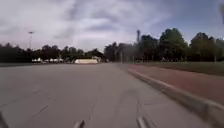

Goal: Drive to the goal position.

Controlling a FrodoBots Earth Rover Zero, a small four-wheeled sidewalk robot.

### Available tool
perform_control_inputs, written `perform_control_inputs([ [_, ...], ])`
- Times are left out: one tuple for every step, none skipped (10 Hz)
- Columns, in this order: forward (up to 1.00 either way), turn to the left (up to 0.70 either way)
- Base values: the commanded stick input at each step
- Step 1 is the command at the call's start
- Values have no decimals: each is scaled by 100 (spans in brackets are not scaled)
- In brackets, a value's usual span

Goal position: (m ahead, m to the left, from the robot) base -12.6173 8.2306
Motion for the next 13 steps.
perform_control_inputs([
  [100, 0],
  [100, 0],
  [100, 0],
  [100, 0],
  [100, 0],
  [100, 0],
  [100, 0],
  [100, 0],
  [100, 0],
  [100, 0],
  [100, 0],
  [100, 0],
  [100, 0],
])
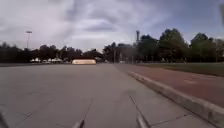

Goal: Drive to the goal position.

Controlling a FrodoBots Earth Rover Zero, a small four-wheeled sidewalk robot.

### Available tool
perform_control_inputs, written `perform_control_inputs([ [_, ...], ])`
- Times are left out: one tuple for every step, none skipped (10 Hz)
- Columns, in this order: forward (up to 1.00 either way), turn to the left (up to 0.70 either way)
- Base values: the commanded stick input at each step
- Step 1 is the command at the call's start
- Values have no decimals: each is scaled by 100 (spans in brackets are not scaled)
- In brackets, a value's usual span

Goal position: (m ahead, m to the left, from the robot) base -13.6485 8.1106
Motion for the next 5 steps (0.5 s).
perform_control_inputs([
  [100, 0],
  [100, 0],
  [100, 0],
  [100, 0],
  [100, 0],
])
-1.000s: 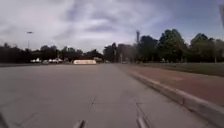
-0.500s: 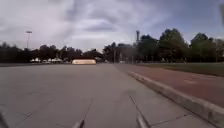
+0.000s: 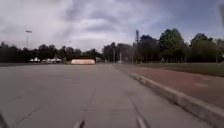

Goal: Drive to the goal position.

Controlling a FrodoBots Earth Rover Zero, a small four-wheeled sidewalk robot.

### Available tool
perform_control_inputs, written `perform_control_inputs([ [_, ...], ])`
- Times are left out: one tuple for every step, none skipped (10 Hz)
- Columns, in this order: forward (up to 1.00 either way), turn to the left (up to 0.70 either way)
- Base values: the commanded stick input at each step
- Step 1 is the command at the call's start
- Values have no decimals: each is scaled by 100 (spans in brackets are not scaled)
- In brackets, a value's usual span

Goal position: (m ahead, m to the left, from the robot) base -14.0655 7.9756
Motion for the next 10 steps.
perform_control_inputs([
  [100, 0],
  [100, 0],
  [100, 0],
  [100, 0],
  [100, 0],
  [100, 0],
  [100, 0],
  [100, 0],
  [100, 0],
  [100, 0],
])
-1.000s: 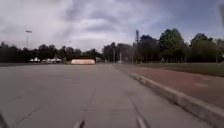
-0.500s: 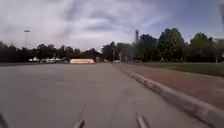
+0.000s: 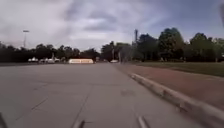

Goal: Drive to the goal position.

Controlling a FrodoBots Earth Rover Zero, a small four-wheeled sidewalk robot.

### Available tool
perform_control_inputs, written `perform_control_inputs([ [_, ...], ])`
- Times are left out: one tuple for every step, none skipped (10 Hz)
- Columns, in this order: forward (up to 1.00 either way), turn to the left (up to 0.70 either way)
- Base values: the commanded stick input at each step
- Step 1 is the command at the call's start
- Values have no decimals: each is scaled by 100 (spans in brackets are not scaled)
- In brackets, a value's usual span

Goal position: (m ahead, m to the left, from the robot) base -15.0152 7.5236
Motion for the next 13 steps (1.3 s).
perform_control_inputs([
  [100, 0],
  [100, 0],
  [100, 0],
  [100, 0],
  [100, 13],
  [54, 35],
  [0, 45],
  [0, 45],
  [0, 29],
  [-46, 0],
  [-100, 0],
  [-100, 0],
  [-100, 0],
])
